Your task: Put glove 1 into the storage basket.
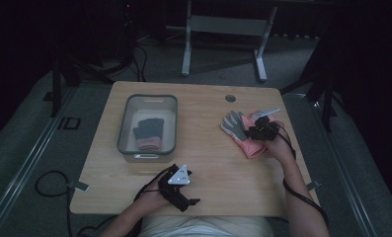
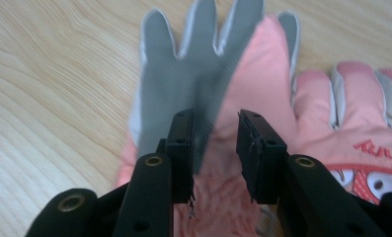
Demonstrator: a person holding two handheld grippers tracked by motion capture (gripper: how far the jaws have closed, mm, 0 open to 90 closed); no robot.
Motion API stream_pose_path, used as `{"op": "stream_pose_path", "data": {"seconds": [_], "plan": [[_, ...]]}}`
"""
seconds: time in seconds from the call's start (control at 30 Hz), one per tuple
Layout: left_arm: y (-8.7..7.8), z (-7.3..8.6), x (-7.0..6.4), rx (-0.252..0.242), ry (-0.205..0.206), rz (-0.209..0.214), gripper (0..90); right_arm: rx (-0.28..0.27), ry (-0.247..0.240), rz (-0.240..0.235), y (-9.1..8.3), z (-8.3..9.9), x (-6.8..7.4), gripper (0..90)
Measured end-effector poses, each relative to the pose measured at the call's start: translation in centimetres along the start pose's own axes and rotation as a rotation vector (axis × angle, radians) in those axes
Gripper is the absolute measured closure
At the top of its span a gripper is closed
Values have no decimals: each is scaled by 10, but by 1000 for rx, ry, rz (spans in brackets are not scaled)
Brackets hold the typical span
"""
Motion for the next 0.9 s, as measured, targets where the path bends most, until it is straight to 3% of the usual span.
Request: {"op": "stream_pose_path", "data": {"seconds": [0.07,0.13,0.27,0.43,0.53,0.67,0.8,0.9], "plan": [[0,0,0,-3,0,1,15,-34,-12,-15,-3,-3,5,701],[0,0,0,1,3,1,15,-35,-26,-32,-2,-6,11,700],[0,0,0,-2,8,2,15,11,-62,-31,8,-9,15,700],[-1,0,0,-5,11,3,15,72,-53,-24,26,-4,11,724],[-1,0,0,-9,9,6,15,93,-11,-23,31,-4,12,787],[-1,0,0,-12,9,4,15,95,50,21,29,-7,18,864],[-1,0,-2,-27,17,-2,15,36,137,74,13,-14,22,876],[-2,0,-2,-36,17,-3,15,-40,201,73,-10,-21,29,880]]}}
Point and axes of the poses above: each handheld gripper's, and its own axes: y roughly forward along the jaws, z roughly out of its underside, x roughly to its left, the point moved 1 cm from there along y, roughly forward along the jaws, and after that the axes turned 2 degrees about z, right-handed, at the moved point
